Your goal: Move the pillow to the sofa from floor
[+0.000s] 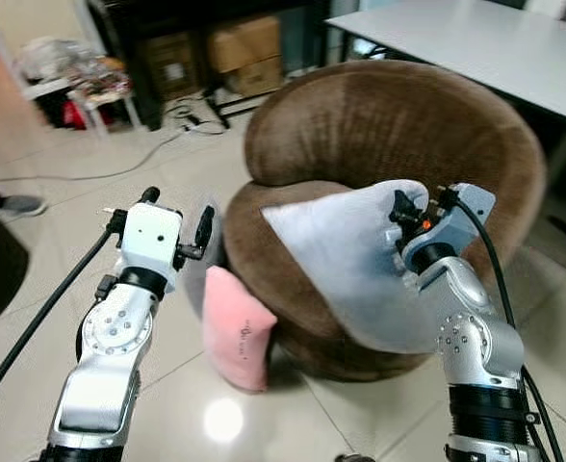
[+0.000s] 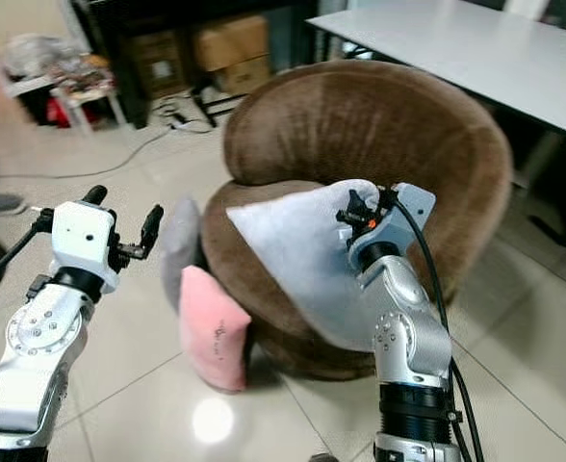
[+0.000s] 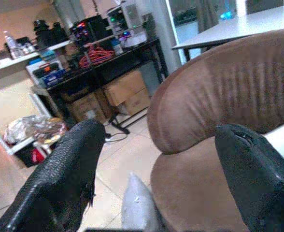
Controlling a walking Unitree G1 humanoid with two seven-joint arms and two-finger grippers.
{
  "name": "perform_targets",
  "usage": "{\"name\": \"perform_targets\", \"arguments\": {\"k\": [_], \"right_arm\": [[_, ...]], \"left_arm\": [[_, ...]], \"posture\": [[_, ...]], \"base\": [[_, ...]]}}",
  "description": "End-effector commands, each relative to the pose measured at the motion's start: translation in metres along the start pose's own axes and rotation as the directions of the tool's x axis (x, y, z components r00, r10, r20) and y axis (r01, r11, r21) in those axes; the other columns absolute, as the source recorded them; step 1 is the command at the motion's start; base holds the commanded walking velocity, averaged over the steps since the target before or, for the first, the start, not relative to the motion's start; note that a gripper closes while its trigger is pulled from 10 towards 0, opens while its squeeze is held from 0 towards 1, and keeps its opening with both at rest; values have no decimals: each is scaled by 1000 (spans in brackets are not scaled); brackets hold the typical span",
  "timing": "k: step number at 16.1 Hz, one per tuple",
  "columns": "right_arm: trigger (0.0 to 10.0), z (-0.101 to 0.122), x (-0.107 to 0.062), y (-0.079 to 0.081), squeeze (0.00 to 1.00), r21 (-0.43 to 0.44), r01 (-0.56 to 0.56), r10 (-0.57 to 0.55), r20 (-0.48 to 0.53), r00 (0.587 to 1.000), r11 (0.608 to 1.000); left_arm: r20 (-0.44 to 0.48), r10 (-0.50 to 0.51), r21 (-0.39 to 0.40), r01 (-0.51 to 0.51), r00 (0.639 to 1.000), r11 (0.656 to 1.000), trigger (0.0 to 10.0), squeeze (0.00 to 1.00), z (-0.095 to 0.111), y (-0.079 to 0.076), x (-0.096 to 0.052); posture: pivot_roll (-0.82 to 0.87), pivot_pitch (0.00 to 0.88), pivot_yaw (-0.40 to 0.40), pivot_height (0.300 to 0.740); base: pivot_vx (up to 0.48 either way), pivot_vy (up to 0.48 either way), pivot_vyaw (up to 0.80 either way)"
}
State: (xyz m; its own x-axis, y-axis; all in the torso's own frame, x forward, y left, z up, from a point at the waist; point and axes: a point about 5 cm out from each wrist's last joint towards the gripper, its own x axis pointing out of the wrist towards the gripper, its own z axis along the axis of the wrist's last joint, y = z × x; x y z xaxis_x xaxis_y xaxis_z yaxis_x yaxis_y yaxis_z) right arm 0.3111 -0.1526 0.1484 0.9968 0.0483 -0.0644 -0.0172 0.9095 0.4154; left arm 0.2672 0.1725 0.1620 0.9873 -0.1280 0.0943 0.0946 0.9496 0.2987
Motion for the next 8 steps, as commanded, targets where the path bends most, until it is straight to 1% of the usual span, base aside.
{"name": "perform_targets", "arguments": {"k": [1,4,5,8], "right_arm": [[10000,2,0,4,0,-7,-21,21,16,1000,1000],[10000,0,0,4,0,-10,-21,21,8,1000,1000],[10000,0,0,5,0,-13,-27,27,8,1000,1000],[10000,1,0,7,0,-26,-39,40,13,999,999]], "left_arm": [[-4,7,-2,-7,1000,1000,10000,0,-1,3,-1],[-3,8,-7,-8,1000,1000,10000,0,0,4,-2],[-2,9,-7,-9,1000,1000,10000,0,0,4,-2],[-1,9,-14,-9,1000,1000,10000,0,0,3,-3]], "posture": [[-40,0,58,740],[-36,0,58,740],[-36,0,58,740],[-33,0,53,740]], "base": [[0,0,-800],[260,0,-800],[270,0,-506],[273,0,0]]}}
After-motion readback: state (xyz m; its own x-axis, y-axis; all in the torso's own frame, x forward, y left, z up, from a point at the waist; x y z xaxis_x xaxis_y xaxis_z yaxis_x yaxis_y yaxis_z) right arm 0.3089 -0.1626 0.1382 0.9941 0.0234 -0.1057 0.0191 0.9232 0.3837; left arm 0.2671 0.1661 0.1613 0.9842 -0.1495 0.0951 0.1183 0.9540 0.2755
